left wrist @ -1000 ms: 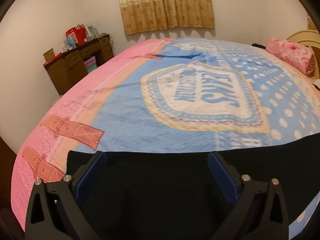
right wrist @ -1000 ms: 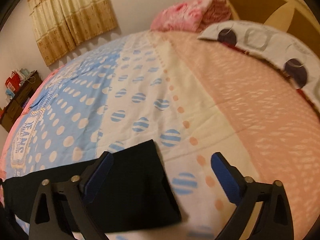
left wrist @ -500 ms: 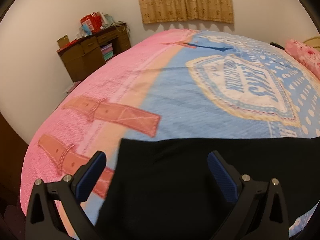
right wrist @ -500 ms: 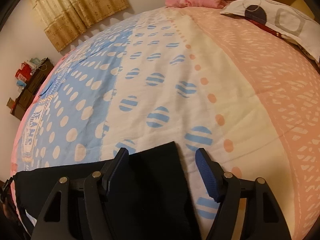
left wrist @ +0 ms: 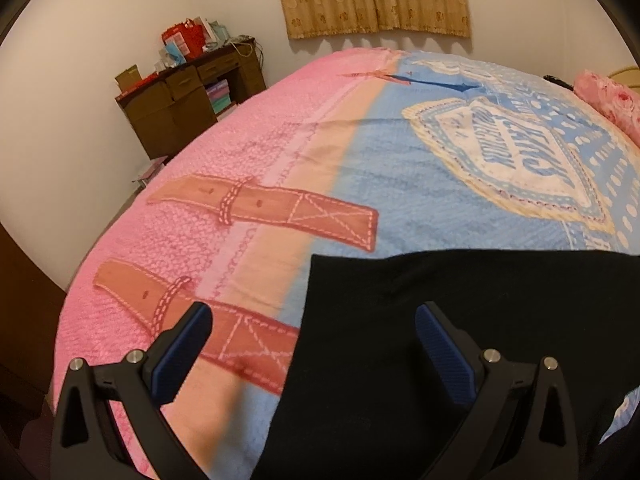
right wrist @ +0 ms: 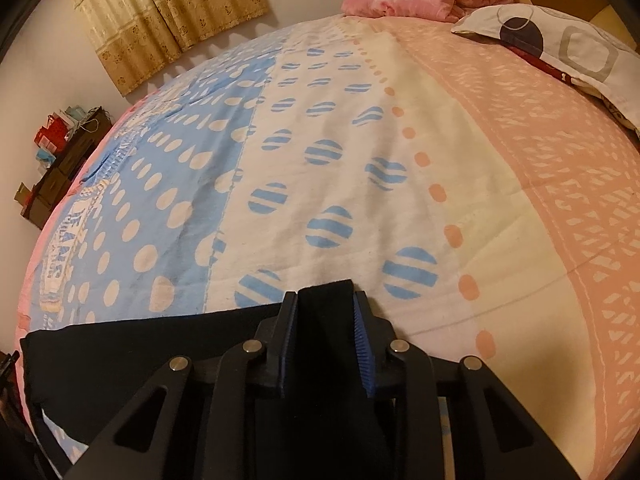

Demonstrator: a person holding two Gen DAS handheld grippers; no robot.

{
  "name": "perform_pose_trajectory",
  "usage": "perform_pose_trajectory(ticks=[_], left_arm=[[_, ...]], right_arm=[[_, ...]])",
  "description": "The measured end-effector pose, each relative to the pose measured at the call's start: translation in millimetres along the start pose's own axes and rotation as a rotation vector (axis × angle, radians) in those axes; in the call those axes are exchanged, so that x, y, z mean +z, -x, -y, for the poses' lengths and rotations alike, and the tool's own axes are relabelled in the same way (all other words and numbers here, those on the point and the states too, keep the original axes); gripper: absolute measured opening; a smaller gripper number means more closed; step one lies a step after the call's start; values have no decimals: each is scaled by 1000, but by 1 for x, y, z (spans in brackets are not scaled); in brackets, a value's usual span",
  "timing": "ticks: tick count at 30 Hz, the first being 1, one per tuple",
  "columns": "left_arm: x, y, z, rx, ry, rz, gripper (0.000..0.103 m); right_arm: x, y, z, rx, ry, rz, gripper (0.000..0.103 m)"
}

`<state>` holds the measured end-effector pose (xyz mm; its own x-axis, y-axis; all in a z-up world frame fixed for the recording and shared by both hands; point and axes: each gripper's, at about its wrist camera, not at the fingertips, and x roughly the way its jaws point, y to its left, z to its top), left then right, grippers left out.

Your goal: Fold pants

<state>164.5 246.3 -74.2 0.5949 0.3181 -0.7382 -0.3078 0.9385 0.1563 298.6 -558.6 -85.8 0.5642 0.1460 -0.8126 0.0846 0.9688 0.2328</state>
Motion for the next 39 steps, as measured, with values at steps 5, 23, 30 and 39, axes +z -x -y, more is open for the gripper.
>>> perform_pose_trajectory(ticks=[5,23,30,39], left_arm=[[14,-20,3,-6,-1,-29,102],[22,-36,1,-208,39,-96,15],[26,0,-9,-236,40,-13,14],[2,66,-42,-334,113,132,14]], right_arm=[[0,-1,0,-3,-1,2,28],[0,1,-7,-38,7,12,16],[-7,28,-11,-3,8,64,12],[-39,114,-13,102,7,218,12]])
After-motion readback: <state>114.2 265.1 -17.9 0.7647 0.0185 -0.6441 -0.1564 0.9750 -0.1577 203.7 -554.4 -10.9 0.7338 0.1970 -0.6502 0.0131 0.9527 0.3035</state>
